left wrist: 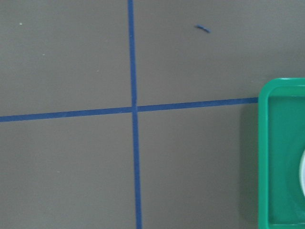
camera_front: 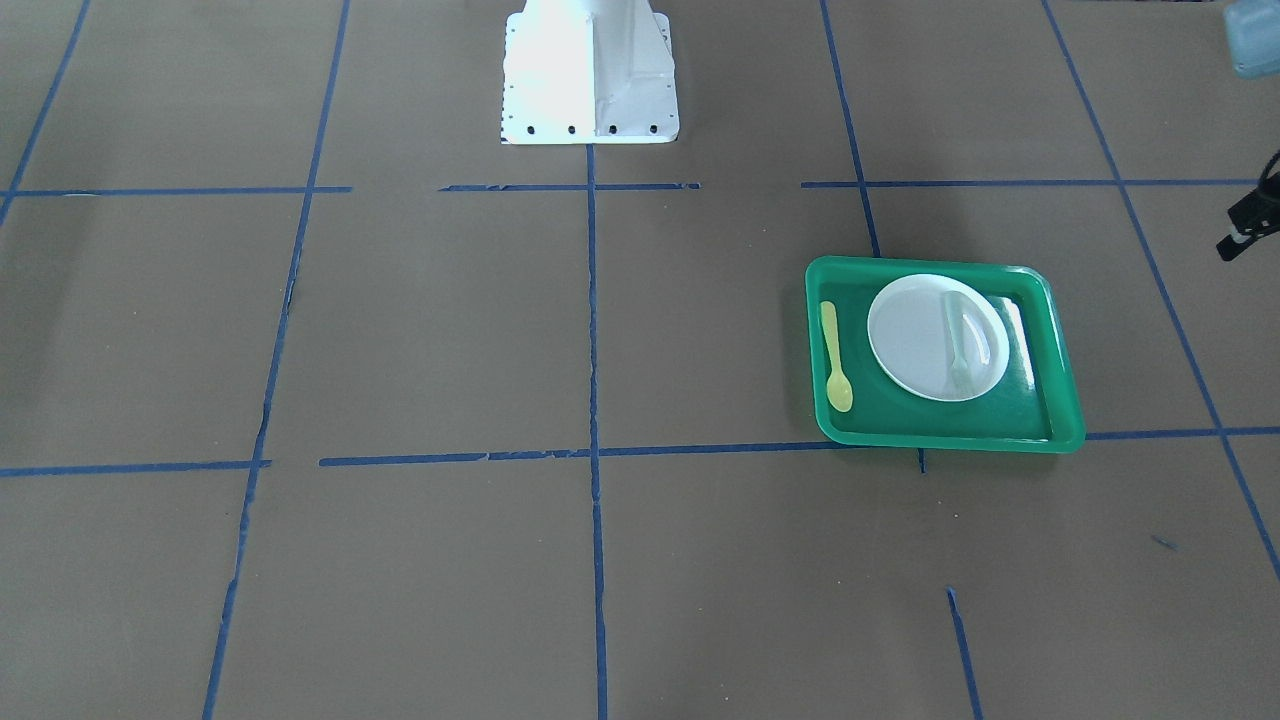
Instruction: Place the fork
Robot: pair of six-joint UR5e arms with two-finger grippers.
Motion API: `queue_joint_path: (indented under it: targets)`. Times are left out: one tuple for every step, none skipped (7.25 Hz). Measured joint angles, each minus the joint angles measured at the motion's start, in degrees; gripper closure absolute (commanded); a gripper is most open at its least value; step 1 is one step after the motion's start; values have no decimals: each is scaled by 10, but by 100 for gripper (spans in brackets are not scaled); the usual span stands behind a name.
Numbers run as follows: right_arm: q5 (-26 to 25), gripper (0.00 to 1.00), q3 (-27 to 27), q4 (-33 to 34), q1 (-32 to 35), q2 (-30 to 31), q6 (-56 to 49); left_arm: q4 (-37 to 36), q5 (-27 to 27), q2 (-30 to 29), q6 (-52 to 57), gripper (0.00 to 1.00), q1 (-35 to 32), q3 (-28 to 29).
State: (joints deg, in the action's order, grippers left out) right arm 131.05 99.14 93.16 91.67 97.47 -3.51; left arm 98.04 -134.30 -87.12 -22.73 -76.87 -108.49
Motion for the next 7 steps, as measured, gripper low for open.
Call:
queue_joint_path:
  targets:
    - [0, 0, 0, 0, 0, 0, 0, 40, -3, -5, -83, 0, 45, -13]
    - [0, 0, 0, 0, 0, 0, 0, 74, -3, -14, -145, 0, 85, -15]
    - [0, 0, 0, 0, 0, 0, 0, 104, -1, -22, -188, 0, 126, -8]
    - [0, 0, 0, 0, 0, 0, 0, 137, 7, -29, -216, 0, 162, 10]
    - [0, 0, 0, 0, 0, 0, 0, 172, 25, -37, -235, 0, 190, 35]
    - [0, 0, 0, 0, 0, 0, 0, 194, 43, -44, -247, 0, 208, 53]
    - [0, 0, 0, 0, 0, 0, 0, 204, 69, -54, -255, 0, 226, 69]
